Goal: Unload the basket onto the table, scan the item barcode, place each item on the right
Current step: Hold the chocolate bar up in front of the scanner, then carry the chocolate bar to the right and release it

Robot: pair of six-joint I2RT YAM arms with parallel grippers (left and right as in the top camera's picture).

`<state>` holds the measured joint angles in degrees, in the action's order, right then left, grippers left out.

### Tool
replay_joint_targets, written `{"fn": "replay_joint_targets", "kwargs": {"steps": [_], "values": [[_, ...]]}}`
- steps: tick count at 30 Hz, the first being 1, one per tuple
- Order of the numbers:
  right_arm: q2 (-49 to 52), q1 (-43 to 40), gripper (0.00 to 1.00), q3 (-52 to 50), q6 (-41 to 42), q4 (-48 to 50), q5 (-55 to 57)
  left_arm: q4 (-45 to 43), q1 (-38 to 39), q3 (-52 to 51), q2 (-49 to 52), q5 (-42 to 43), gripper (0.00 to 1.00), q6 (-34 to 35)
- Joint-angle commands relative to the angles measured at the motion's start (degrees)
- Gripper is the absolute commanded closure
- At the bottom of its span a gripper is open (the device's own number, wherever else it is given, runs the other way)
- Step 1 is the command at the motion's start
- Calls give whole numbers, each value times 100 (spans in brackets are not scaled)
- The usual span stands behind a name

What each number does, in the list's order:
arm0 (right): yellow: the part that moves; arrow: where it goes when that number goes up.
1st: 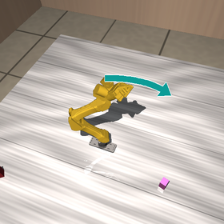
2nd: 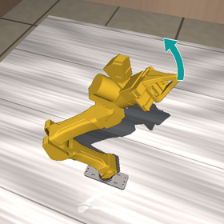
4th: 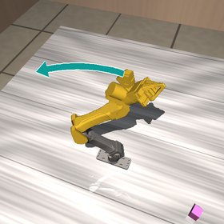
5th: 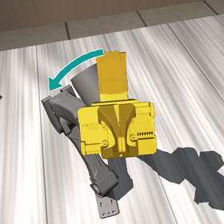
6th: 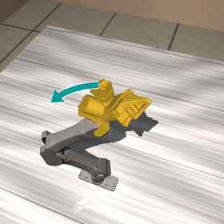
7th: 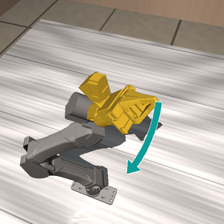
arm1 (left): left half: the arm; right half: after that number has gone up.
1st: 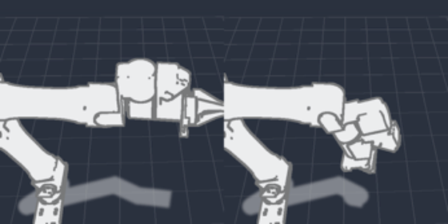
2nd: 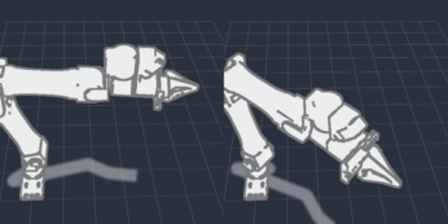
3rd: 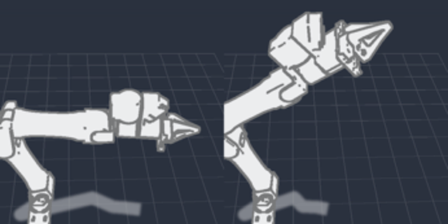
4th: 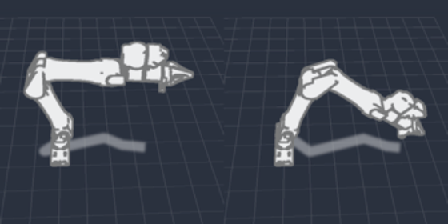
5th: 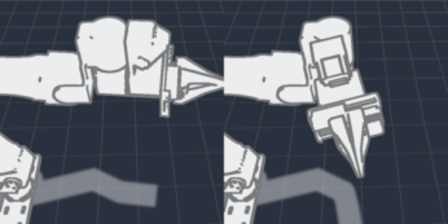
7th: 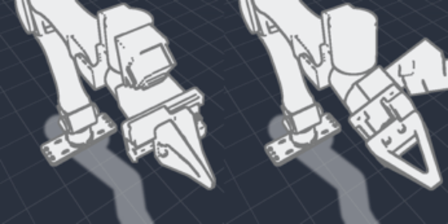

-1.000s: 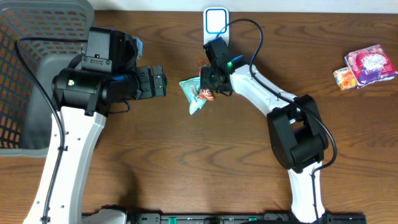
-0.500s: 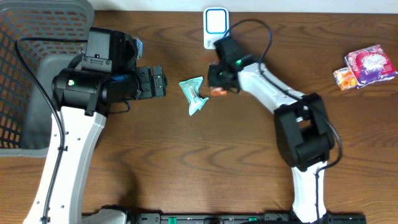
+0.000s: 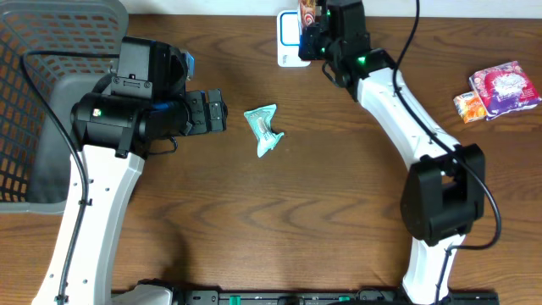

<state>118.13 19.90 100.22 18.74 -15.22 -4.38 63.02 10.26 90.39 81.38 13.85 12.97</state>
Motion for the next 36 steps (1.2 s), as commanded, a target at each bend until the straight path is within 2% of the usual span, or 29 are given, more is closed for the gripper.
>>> {"fn": "replay_joint_targets", "kwargs": {"steps": [1,9,18,26,30,33,34,36], "values": [[507,111,99,26,-275,348,501,15,11,-28,28,63,2,-114],[1093,125,99,26,-625,898,474,15,11,-28,28,63,2,-114],[474,-125,99,28,-686,601,1176,15,11,-28,28,63,2,-114],[-72,-1091,99,28,-990,-581,1941,15,11,-28,28,63,2,-111],[-9,-1742,99,15,-1766,-1576,2653,15,11,-28,28,63,2,-114],[109,-2212,99,15,-2461,-2057,2747,15,11,-28,28,63,2,-114],[192,-2448,94,15,-2909,-2258,2750,15,11,-28,28,63,2,-111],[310,-2800,73,15,-3132,-2507,2833,17,11,-28,28,63,2,-114]]}}
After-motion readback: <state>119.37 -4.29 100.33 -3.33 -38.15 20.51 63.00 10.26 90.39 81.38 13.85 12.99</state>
